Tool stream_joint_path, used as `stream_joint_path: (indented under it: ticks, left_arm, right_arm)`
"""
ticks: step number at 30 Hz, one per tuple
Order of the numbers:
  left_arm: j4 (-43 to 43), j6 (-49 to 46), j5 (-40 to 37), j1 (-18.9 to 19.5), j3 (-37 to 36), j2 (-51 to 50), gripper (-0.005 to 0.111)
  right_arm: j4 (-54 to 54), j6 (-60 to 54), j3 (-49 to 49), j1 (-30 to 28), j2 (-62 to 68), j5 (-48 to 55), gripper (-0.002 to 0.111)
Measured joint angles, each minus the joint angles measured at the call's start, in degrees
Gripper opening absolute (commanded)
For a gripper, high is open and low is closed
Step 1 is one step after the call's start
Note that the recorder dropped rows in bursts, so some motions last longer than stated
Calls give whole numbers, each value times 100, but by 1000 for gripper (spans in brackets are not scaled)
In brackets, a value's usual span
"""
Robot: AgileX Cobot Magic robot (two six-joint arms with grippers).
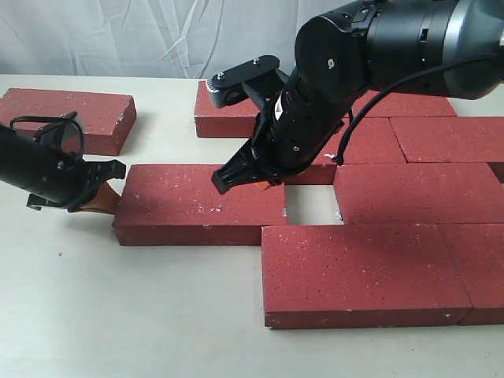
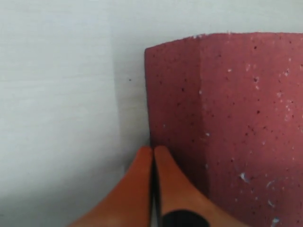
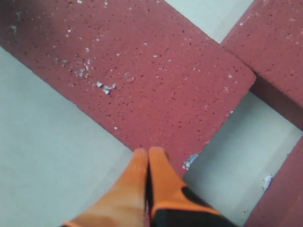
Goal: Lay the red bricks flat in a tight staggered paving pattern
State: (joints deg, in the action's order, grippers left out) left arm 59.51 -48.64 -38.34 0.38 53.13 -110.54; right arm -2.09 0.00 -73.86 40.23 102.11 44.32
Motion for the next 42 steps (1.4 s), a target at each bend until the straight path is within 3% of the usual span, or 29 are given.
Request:
stream_joint_path:
  ticks: [11,18,34,42]
  left_arm:
    - [4,-111,146,-250,34,0,0]
    - [-1361,1131,480,-250,232,0,0]
    - [-1583,1449,493,-260,377,0,0]
    - [-2644,2307,778,-451,377,476,0]
  right_arm:
    - [0,0,0,0,0,-23,-1]
    - [0,0,0,0,0,-23,-1]
    - [22,0,0,0,0,-23,-1]
    - [22,0,0,0,0,-23,-1]
